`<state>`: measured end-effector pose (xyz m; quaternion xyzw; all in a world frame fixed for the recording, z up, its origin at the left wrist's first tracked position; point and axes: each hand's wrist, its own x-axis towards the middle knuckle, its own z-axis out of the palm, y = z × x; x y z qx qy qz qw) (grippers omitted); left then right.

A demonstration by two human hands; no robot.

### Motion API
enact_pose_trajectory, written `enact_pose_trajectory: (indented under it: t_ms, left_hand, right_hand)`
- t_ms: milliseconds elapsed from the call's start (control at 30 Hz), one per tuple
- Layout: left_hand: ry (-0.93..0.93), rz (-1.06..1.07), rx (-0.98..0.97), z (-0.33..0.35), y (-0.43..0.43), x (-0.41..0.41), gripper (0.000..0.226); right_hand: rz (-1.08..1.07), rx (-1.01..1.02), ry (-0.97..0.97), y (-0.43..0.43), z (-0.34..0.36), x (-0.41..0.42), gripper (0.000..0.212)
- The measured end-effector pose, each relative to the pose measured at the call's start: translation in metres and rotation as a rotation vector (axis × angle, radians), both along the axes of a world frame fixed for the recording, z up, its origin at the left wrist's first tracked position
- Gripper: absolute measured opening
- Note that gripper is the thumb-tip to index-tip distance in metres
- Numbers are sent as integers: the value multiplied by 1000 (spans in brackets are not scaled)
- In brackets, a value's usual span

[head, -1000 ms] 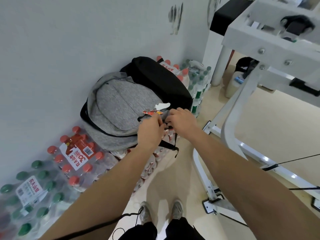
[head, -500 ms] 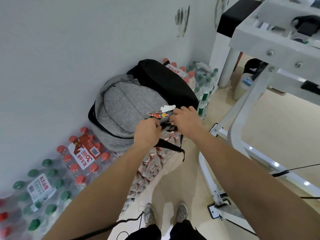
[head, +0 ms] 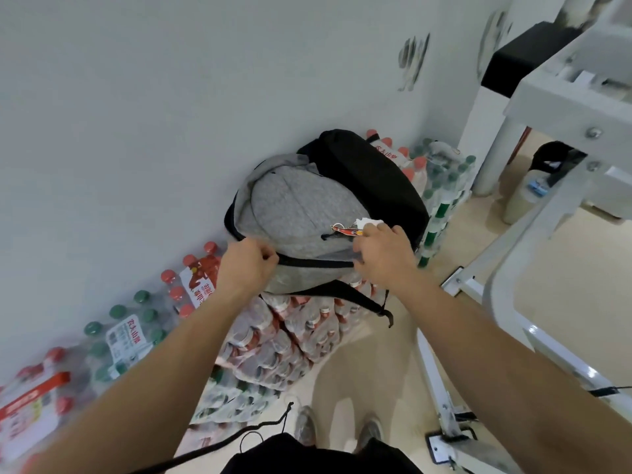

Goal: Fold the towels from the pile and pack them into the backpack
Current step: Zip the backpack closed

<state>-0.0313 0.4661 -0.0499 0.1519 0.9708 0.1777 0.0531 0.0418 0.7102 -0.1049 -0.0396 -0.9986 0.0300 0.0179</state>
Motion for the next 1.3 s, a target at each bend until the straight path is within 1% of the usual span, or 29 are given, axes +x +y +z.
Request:
enact_pose_trajectory:
  t_ms: [100, 200, 300, 367, 467, 533, 633, 700, 800, 867, 900, 967, 1067, 1167, 1233, 1300]
  left_hand:
    - [-8, -21, 38, -1, 4, 2, 14]
    - [8, -35, 76, -2, 6, 4, 12]
    - [23, -47, 75, -3, -3, 1, 10]
    - [33, -14, 66, 0, -18, -9, 10]
    - [19, 96, 56, 8, -53, -41, 9]
    - [12, 170, 48, 10, -73, -66, 8]
    - [14, 213, 73, 5, -75, -91, 11]
    - [25, 205, 102, 0, -66, -99, 10]
    - [45, 157, 122, -6, -58, -107, 9]
    - [64, 129, 119, -9, -60, -114, 9]
    - [68, 116, 118, -11, -63, -117, 10]
    - [79, 83, 92, -13, -68, -123, 11]
    - [124, 90, 39, -15, -78, -144, 11]
    - [174, 186, 57, -11, -78, -181, 11]
    - [207, 158, 36, -9, -67, -193, 12]
    - [208, 128, 53, -9, -56, -194, 12]
  right_hand:
    - [160, -139, 85, -38, 9, -13, 33]
    - [230, -159, 146, -71, 10, -30, 32]
    - [266, -85, 163, -86, 8, -40, 24]
    - [313, -25, 149, -83, 8, -44, 22]
    - [320, 25, 53, -68, 7, -46, 21]
    - [309, 60, 51, -68, 7, -45, 14]
    - [310, 156, -61, -89, 15, -50, 9]
    - [281, 110, -96, -105, 28, -63, 20]
    - [202, -50, 24, -130, 45, -96, 39]
    - [170, -90, -52, -149, 46, -120, 42]
    - [158, -100, -107, -159, 43, -130, 41]
    - [160, -105, -138, -171, 31, -144, 31]
    - [251, -52, -76, -169, 17, -147, 17]
    - [340, 25, -68, -161, 12, -141, 18]
    - [399, 52, -122, -160, 12, -138, 16]
    - [429, 35, -200, -160, 18, -142, 16]
